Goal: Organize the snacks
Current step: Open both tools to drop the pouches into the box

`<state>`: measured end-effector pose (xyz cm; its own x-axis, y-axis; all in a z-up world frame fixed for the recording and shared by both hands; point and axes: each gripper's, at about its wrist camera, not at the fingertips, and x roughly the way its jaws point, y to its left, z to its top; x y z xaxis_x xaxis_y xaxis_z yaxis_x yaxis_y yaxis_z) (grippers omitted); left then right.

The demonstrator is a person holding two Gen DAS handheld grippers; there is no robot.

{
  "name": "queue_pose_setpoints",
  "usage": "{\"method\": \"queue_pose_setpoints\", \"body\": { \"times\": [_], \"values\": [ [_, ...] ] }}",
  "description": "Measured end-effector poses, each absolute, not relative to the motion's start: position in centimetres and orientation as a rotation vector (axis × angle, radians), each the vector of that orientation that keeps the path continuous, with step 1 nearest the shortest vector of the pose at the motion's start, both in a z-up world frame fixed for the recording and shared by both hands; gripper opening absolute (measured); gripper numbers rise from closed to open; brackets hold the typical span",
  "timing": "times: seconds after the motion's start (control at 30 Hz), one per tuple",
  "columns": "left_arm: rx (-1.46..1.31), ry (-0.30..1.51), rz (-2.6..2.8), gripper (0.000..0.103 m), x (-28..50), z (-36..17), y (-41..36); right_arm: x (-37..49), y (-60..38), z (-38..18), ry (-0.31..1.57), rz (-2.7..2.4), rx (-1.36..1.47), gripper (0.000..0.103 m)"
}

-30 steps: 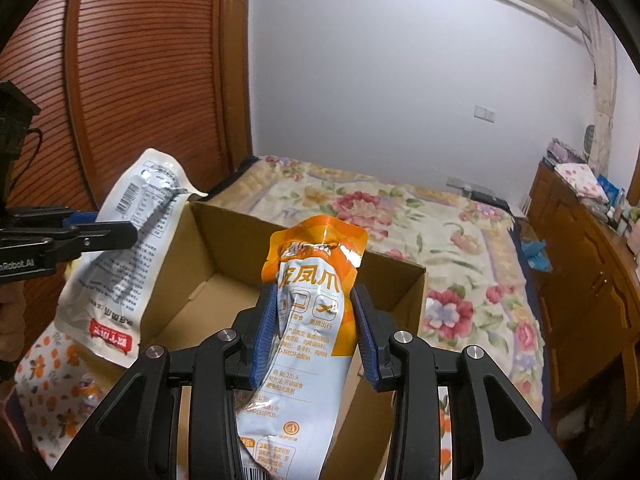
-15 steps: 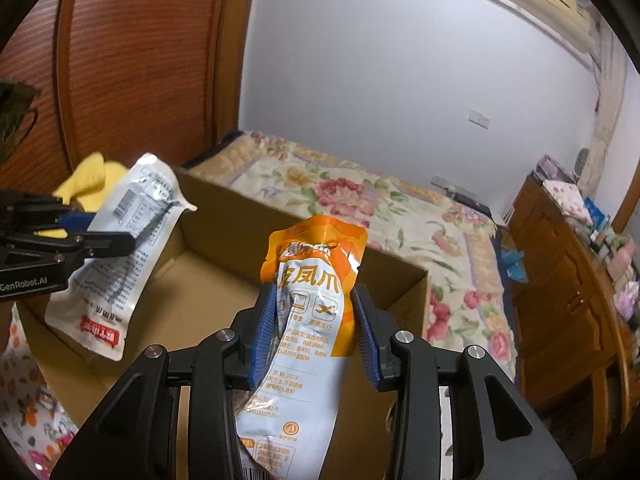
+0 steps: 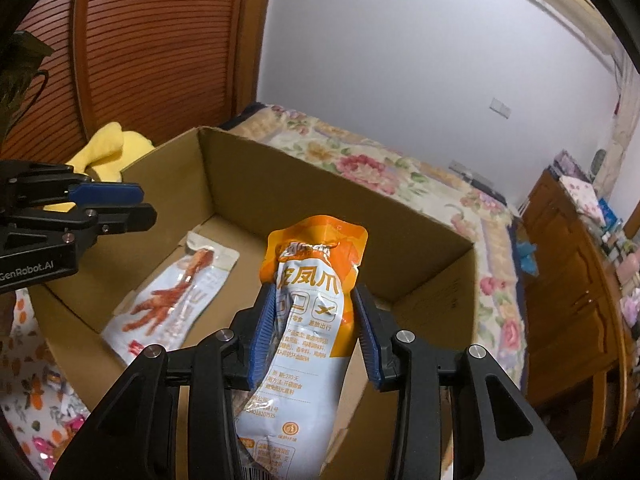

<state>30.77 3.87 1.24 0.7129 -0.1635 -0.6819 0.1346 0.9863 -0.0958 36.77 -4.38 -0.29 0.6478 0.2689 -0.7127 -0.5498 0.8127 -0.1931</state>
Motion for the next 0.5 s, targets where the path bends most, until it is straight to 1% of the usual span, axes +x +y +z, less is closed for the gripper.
{"method": "queue_pose_setpoints", "body": {
  "times": [0.07, 0.13, 0.23, 0.5],
  "values": [
    [-0.036, 0.751, -0.167, 0.026, 30.4, 1.4, 4.1, 36.7, -4.0, -0.5, 0.736, 0.487, -0.42, 0.039],
    [-0.031, 0.743, -0.168, 0.026, 29.9, 1.5, 4.3, 36.6, -3.6, -0.5, 0.736, 0.485, -0.423, 0.044],
    [-0.02, 0.731, -0.167, 0.027, 29.2, 1.8, 4.5, 36.6, -3.6, -0.5, 0.749, 0.495, -0.406, 0.046],
    [-0.013, 0.704, -0.172, 0.027, 27.0, 2.6, 4.7, 36.0, -3.9, -0.4, 0.747, 0.485, -0.373, 0.046]
  ]
}}
